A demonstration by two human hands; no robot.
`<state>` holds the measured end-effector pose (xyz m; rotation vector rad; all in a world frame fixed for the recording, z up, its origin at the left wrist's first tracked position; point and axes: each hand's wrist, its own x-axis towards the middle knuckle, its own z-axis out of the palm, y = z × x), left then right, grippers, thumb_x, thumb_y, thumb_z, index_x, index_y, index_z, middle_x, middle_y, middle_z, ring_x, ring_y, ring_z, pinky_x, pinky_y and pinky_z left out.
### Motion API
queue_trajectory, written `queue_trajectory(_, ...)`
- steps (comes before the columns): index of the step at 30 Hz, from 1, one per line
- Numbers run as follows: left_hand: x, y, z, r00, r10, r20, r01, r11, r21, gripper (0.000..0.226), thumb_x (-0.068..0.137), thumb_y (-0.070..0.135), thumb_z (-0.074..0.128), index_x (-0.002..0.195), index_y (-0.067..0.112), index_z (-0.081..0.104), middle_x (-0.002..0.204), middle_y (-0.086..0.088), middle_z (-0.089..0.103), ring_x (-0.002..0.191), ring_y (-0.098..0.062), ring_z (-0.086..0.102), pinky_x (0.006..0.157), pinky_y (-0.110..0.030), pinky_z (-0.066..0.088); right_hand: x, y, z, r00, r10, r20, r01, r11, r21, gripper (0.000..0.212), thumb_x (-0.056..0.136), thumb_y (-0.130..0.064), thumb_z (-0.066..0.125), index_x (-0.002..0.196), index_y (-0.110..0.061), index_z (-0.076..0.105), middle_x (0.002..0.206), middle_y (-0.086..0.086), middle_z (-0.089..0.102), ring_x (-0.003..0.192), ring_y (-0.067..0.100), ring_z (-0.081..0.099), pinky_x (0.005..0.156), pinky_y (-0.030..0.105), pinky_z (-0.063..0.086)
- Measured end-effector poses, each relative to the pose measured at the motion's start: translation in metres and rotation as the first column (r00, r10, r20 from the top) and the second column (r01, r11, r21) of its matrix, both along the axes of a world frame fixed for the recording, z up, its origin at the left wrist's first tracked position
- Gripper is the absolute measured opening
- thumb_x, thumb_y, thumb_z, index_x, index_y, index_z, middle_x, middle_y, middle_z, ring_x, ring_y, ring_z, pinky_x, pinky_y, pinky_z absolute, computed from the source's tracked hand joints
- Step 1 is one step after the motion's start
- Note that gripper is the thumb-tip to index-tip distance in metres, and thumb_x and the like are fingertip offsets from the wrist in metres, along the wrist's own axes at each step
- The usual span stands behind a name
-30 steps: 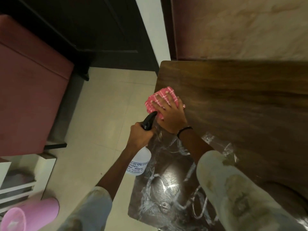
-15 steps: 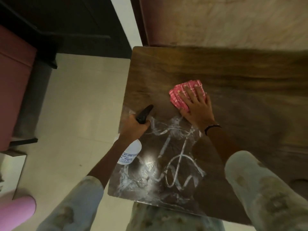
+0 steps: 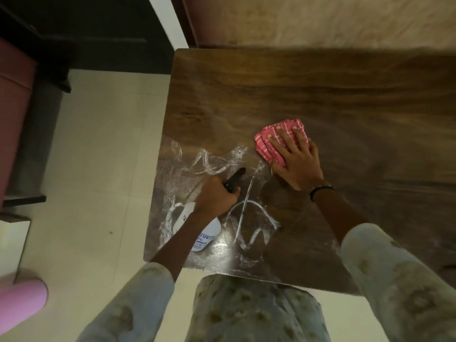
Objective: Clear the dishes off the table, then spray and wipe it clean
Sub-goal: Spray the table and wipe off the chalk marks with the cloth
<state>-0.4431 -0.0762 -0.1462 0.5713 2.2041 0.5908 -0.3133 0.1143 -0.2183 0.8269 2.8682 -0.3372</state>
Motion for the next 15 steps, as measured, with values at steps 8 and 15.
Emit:
queue_trajectory(8, 0.013, -0.002, 0.002, 0.996, 0.081, 0.021, -0.08, 0.996, -0.041, 0.018, 0.079, 0.023, 0.07, 0.087, 0.007, 0.065, 0.067, -0.007, 0.06, 0.062, -0.022, 0.06, 0.054, -0.025, 0.044, -0.01, -0.006, 0.001, 0.999, -0.023, 0.022, 0.024, 0.998, -0.062, 0.072, 0.084, -0.062, 0.018, 0.149, -0.031, 0.025, 0.159, 0.003, 0.017, 0.146, 0.037, 0.007, 0.107, 0.065, 0.018)
queue_trajectory(15, 0.017, -0.014, 0.002, 0.999, 0.044, -0.03, -0.046, 0.998, -0.046, 0.014, 0.081, 0.021, 0.067, 0.089, 0.01, 0.066, 0.058, 0.001, 0.055, 0.052, -0.013, 0.053, 0.054, -0.023, 0.043, -0.041, -0.06, 0.008, 0.989, 0.149, 0.018, -0.147, 0.986, -0.074, 0.065, 0.087, -0.057, 0.023, 0.147, -0.033, 0.029, 0.155, 0.004, 0.029, 0.144, 0.037, 0.019, 0.109, 0.065, 0.021)
